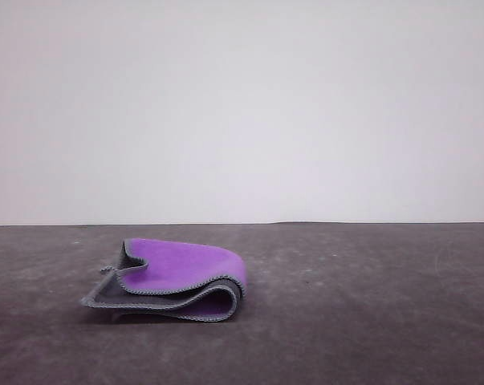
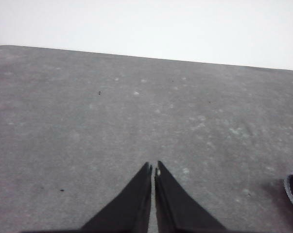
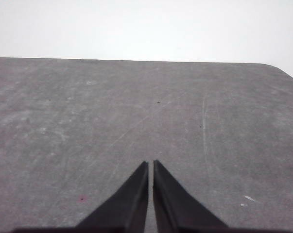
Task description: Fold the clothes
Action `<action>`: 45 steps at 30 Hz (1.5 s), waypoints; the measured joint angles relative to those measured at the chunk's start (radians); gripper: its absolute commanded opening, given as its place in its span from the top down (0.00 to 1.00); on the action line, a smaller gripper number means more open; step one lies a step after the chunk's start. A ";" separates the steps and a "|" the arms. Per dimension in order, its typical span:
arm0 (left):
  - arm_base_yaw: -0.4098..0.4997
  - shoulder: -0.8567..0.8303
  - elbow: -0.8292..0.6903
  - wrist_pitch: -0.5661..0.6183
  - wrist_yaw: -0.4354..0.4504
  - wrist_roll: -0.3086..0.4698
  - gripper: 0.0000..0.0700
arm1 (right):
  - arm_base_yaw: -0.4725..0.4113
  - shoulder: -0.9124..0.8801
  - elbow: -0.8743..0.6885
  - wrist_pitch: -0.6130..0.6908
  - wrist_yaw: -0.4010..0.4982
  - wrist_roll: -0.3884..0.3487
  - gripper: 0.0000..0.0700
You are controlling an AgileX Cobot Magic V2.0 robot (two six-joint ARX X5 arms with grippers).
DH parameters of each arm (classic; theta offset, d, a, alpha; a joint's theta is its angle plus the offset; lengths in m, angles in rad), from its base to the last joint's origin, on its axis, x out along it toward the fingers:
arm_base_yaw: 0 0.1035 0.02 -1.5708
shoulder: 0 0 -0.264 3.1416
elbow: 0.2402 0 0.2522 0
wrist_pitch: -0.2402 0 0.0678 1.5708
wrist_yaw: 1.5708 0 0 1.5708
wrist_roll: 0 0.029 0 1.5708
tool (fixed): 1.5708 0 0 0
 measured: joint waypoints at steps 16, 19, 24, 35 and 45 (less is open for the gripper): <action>0.000 0.000 0.000 0.000 0.000 0.000 1.00 | 0.000 0.000 0.000 0.000 0.000 0.000 0.98; 0.000 0.000 0.000 0.000 0.000 0.000 1.00 | 0.000 0.000 0.000 0.000 0.000 0.000 0.98; 0.000 0.000 0.000 0.000 0.000 0.000 1.00 | 0.000 0.000 0.000 0.000 0.000 0.000 0.98; 0.000 0.000 0.000 0.000 0.000 0.000 1.00 | 0.000 0.000 0.000 0.000 0.000 0.000 0.98; 0.000 0.000 0.000 0.000 0.000 0.000 1.00 | 0.000 0.000 0.000 0.000 0.000 0.000 0.98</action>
